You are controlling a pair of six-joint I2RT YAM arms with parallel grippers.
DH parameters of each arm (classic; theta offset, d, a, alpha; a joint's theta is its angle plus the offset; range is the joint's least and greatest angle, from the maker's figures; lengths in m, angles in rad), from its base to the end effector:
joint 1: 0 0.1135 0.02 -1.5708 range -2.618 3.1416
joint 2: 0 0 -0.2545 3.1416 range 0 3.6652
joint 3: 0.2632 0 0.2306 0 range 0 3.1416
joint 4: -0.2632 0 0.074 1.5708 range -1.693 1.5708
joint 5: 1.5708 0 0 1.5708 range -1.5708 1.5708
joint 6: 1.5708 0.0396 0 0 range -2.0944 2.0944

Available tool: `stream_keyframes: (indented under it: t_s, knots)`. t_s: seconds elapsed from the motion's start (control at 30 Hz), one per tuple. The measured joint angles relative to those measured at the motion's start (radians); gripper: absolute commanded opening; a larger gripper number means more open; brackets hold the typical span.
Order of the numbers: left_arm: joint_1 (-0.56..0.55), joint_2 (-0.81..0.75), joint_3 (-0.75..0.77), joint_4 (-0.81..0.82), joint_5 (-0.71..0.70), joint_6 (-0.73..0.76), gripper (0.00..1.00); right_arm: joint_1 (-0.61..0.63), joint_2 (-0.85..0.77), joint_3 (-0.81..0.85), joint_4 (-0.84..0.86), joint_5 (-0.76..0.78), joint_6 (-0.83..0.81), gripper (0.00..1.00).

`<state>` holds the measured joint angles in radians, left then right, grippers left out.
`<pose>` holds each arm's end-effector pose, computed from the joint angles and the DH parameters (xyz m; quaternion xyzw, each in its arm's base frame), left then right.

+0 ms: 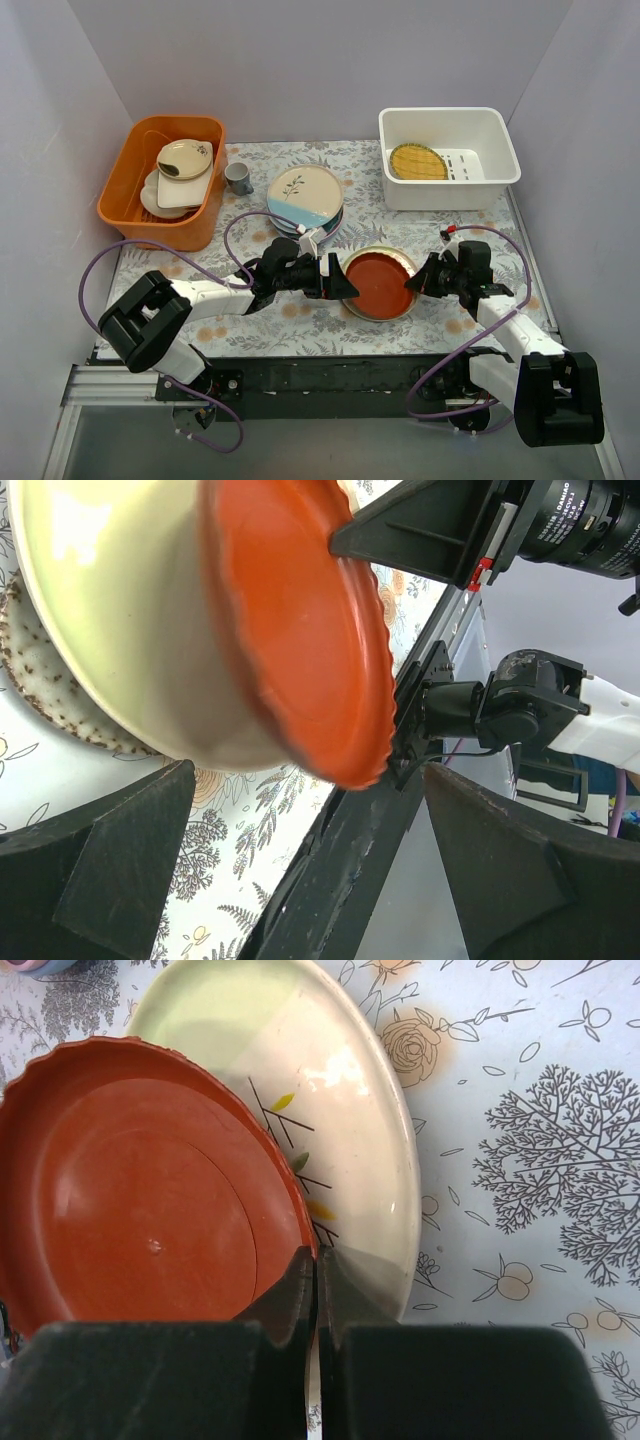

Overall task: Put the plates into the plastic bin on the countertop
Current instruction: Pick up the plate at the center of the board.

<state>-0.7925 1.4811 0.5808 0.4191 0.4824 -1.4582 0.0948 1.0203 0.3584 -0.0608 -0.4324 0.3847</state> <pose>0.1830 -0.2118 0.1793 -0.1543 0.8253 -0.5422 0.0325 0.1795 0.0337 0.1682 0.0413 0.8936 0.2854 0.3440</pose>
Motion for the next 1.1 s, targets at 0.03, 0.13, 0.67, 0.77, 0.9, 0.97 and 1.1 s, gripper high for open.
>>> stream_keyframes:
  t_s: [0.03,0.13,0.67,0.77,0.9,0.97,1.1]
  knots:
    - [0.0,0.0,0.0,0.0,0.0,0.0,0.98,0.0,0.0,0.001,-0.003,0.001,-0.001,0.01]
    - [0.0,0.0,0.0,0.001,0.0,0.0,0.98,0.001,0.001,0.005,-0.009,0.004,-0.001,0.01]
    - [0.0,0.014,0.004,0.008,-0.002,0.003,0.98,0.005,0.005,0.012,-0.019,0.004,-0.008,0.01]
    - [0.0,0.017,0.004,0.007,-0.005,0.003,0.98,0.005,0.005,0.012,-0.019,0.004,-0.008,0.01]
    - [-0.002,0.019,0.004,0.008,-0.005,0.003,0.98,0.005,0.005,0.012,-0.019,0.004,-0.008,0.01]
    - [-0.002,0.019,0.003,0.009,-0.005,0.003,0.98,0.005,0.005,0.012,-0.019,0.004,-0.008,0.01]
    - [-0.002,0.018,0.002,0.009,-0.015,0.004,0.98,0.005,-0.014,0.012,-0.023,0.005,-0.006,0.01]
